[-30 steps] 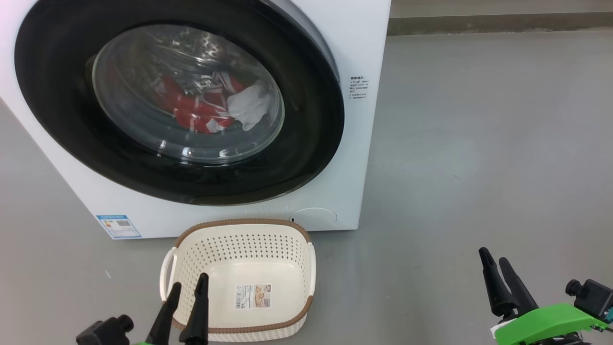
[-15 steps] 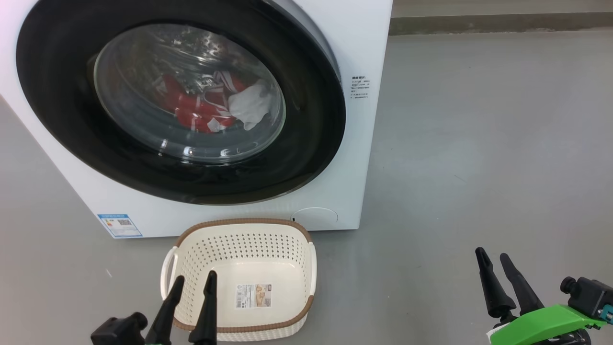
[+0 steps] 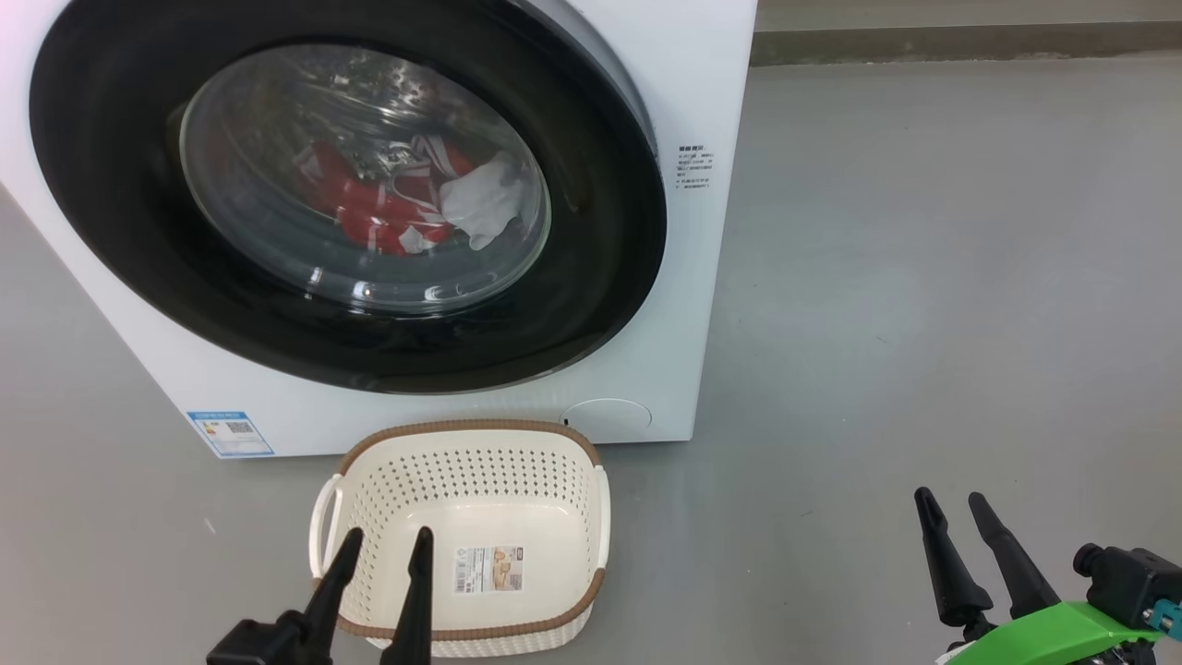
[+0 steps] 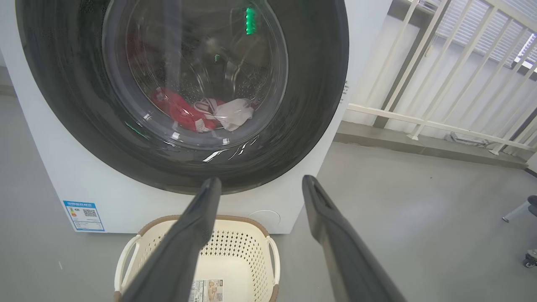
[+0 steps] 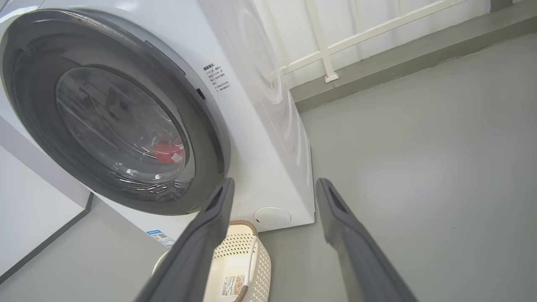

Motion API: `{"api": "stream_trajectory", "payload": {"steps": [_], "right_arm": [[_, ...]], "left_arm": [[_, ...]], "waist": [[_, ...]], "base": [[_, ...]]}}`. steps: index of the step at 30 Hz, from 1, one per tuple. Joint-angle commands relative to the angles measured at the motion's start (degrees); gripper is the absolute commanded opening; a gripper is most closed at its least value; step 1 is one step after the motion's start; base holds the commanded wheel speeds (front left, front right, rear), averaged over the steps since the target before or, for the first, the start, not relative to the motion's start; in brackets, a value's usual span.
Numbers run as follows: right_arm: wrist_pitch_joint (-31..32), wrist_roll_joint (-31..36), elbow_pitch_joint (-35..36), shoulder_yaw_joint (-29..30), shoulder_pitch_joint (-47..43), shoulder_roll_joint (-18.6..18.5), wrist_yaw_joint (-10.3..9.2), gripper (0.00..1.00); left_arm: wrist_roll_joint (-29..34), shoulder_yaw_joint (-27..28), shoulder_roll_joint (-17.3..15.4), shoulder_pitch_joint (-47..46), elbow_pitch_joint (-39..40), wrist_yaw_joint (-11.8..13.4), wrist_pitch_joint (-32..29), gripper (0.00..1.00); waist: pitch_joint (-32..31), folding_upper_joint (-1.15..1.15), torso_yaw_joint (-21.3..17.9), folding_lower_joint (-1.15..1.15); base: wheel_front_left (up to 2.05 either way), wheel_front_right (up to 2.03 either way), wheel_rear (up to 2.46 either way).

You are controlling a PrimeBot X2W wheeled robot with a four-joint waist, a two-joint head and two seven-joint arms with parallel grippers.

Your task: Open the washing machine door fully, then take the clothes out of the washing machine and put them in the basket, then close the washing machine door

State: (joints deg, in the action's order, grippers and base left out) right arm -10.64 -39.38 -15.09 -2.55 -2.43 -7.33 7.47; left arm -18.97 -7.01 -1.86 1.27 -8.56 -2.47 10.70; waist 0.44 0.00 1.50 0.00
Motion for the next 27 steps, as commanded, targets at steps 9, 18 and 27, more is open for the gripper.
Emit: {"api": "stream_trajectory", "payload": {"steps": [9, 18, 27], "right_arm": [[-2.28, 5.50, 1.46, -1.22, -0.63, -1.85, 0.02, 1.00], [-3.80, 10.66, 1.32, 0.02, -1.65, -1.85, 0.02, 1.00], [-4.36, 12.84, 1.26, 2.43, -2.64, -1.16, 0.02, 1.00]], "left_arm": [[5.23, 1.02, -0.81, -0.72, 2.00, 1.01, 2.22, 1.00], [9.82, 0.72, -0.96, -0.72, 1.95, 1.57, 3.74, 1.00], [10.64, 0.97, -1.02, -0.61, 1.08, 2.03, 4.30, 1.00]], "waist": [[-0.08, 0.00, 0.05, 0.00], [-0.15, 0.00, -0.01, 0.00], [-0.11, 0.00, -0.45, 0.00]], "base": [[0.00, 0.00, 0.00], [0.00, 0.00, 0.00], [0.00, 0.00, 0.00]]}}
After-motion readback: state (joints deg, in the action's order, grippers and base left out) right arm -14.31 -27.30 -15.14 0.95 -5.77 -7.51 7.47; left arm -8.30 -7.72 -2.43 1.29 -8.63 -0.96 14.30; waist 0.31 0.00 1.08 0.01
